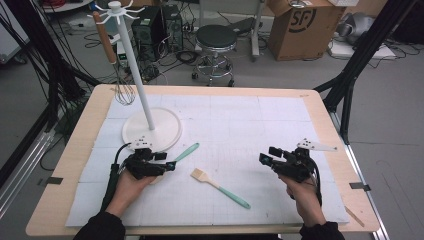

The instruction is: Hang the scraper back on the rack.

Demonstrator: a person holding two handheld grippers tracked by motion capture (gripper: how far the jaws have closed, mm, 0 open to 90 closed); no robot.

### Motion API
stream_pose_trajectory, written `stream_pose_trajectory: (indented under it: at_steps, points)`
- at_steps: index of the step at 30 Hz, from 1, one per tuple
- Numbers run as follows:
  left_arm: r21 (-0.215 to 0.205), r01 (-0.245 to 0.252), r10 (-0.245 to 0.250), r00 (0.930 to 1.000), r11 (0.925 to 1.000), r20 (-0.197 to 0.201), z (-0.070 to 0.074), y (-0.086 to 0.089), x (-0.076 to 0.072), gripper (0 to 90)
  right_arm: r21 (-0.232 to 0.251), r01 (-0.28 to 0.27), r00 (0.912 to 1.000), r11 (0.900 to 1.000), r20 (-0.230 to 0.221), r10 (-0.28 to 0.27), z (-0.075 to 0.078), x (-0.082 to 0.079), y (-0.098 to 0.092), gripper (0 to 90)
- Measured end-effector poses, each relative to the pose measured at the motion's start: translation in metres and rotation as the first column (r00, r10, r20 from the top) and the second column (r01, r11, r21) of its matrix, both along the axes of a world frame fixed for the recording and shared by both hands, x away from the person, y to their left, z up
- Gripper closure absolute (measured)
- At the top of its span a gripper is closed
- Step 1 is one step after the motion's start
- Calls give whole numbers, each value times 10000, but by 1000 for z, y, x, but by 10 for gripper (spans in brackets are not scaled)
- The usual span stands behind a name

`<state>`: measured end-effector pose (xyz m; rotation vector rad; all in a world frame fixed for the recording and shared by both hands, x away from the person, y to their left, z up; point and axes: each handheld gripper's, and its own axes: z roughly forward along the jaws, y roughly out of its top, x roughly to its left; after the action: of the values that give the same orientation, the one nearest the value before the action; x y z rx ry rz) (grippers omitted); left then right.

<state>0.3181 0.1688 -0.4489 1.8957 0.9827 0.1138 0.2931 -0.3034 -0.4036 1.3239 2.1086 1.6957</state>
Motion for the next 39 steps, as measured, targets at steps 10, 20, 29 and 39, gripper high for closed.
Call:
stream_pose_trajectory:
  at_steps: [10,20,29,39]
  points:
    - [1233,318,-218,9964,9919,-819,1,-7,12,480,431,50,10000,9991,-31,-49,3,5,1,384]
    - [1166,376,-268,9953,9925,-932,-2,-7,14,500,472,201,9997,9987,-165,-193,3,6,2,410]
    - [2273,175,-148,9998,9737,-136,0,-17,5,543,222,183,9998,9996,-49,-182,3,3,3,392]
    - [3196,-154,0,9988,9474,481,1,-26,-4,608,54,205,9998,9998,17,-205,2,2,8,353]
